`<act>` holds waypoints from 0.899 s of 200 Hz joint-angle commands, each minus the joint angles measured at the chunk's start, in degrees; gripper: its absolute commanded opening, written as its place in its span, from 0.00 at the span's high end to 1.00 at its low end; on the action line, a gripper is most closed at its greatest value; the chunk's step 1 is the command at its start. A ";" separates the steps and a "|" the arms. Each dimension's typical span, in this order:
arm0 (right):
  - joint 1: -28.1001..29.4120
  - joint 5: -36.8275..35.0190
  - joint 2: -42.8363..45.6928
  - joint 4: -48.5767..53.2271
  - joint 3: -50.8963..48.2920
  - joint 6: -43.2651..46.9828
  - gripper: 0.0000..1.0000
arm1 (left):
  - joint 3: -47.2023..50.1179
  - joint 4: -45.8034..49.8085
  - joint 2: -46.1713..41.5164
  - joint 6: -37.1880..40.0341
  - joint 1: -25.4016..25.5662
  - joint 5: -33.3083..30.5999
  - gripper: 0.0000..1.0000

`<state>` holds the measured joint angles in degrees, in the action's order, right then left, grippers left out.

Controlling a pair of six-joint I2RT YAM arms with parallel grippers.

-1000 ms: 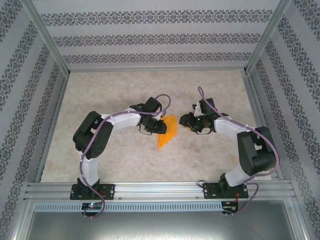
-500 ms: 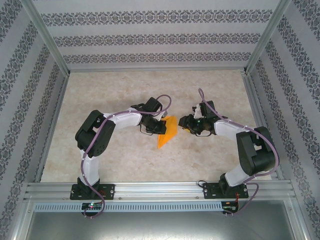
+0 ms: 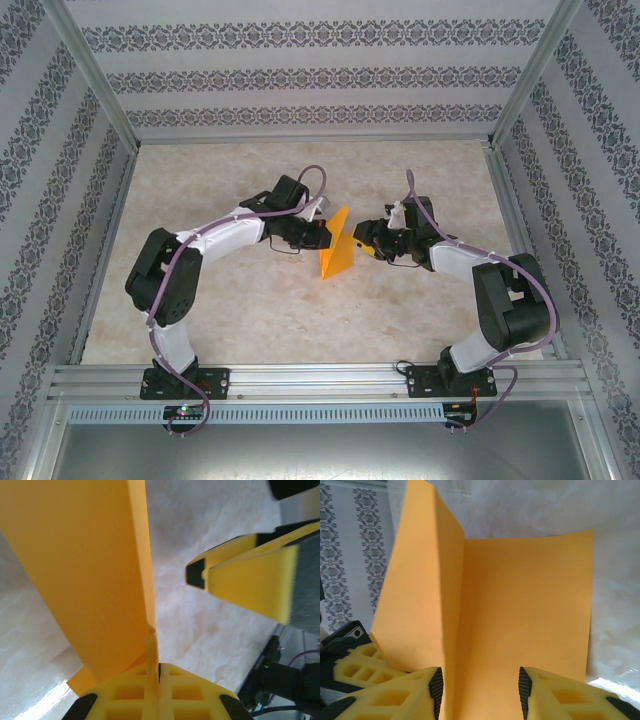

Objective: Fold a paper plane with a square sheet of paper (pick it up from the middle)
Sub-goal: Turn over the paper at the center of the table.

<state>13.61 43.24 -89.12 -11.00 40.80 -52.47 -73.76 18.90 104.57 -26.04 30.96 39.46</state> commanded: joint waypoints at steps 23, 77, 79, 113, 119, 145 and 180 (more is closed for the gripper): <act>-0.44 4.13 1.59 -12.25 -0.63 -9.16 0.52 | -0.85 -5.32 -3.76 -3.52 -1.17 5.85 0.94; 0.78 5.19 1.84 -17.85 0.74 -14.11 0.50 | -0.66 -8.50 -4.06 -5.64 -1.52 8.91 0.93; 0.88 5.20 1.85 -17.71 0.87 -14.07 0.50 | -0.57 -8.80 -4.10 -5.79 -1.52 9.11 0.93; 1.39 5.40 0.85 -20.57 0.60 -15.77 0.50 | 0.27 -12.39 -4.69 -7.86 -1.49 11.31 0.93; 1.41 5.58 0.60 -22.17 0.49 -16.81 0.50 | 0.24 -12.43 -4.58 -7.88 -1.52 11.58 0.93; 2.43 6.72 -0.33 -25.18 1.45 -18.72 0.53 | 0.24 -12.25 -4.04 -7.86 -1.69 12.26 0.92; 2.71 7.07 -0.24 -25.48 1.28 -18.92 0.59 | 0.90 -13.39 -3.98 -8.41 -2.04 12.58 0.92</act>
<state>15.92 48.90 -88.92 -33.32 40.86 -70.59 -73.65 8.67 102.26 -33.54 29.87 50.26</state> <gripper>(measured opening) 0.425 0.083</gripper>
